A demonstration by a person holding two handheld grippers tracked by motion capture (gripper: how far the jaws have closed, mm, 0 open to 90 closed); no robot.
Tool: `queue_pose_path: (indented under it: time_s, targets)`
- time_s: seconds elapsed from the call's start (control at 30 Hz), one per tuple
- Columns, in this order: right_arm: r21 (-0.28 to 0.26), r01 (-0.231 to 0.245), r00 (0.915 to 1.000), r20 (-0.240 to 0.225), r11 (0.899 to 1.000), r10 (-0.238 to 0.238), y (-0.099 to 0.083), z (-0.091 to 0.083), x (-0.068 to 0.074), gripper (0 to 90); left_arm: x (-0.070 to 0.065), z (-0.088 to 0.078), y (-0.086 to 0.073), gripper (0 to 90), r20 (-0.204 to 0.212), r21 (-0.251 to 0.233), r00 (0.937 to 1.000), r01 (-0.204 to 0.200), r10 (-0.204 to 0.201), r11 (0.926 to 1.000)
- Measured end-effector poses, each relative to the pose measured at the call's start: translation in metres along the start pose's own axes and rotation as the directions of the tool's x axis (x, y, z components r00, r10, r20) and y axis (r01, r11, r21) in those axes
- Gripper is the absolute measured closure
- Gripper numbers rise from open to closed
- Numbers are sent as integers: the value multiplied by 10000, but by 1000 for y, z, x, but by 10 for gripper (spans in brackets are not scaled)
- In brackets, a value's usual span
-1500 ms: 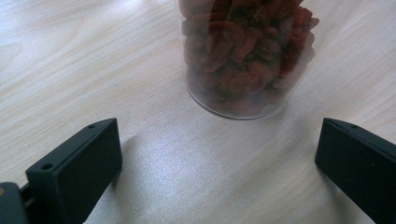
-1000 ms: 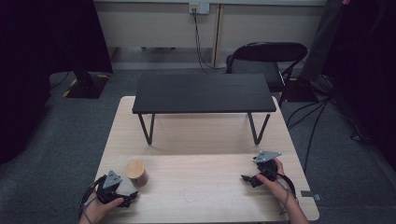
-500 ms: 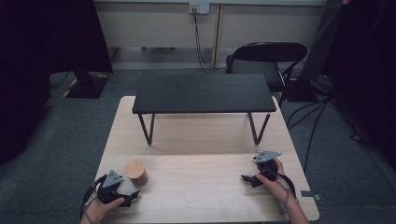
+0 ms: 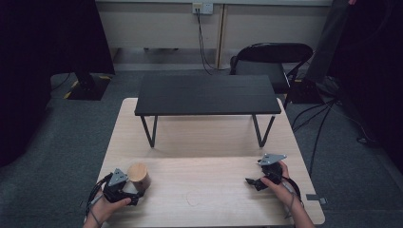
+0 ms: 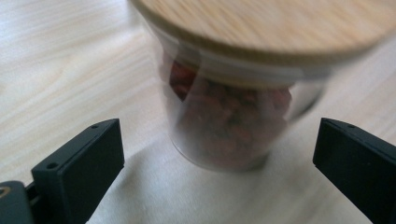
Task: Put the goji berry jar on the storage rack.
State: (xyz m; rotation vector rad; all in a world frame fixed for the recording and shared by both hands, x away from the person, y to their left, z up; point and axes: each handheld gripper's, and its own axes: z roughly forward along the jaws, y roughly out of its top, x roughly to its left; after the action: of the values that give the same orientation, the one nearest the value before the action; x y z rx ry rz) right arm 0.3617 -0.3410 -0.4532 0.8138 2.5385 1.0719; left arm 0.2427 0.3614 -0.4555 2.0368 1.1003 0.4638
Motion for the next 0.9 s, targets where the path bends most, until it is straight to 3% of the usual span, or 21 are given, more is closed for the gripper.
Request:
queue_pose_path:
  time_s: [0.37,0.57,0.9]
  targets:
    - [2,9,10000,-8,10000,-9,0,0,0,0,0,5,7,26,9,-40,9999,-121,121,9999]
    - [2,10,10000,-7,10000,-10,0,0,0,0,0,9,11,79,-117,-64,9999,-5,4,10000]
    - [1,7,10000,-6,10000,-7,0,0,0,0,5,11,10,207,309,-287,9992,-225,234,9993]
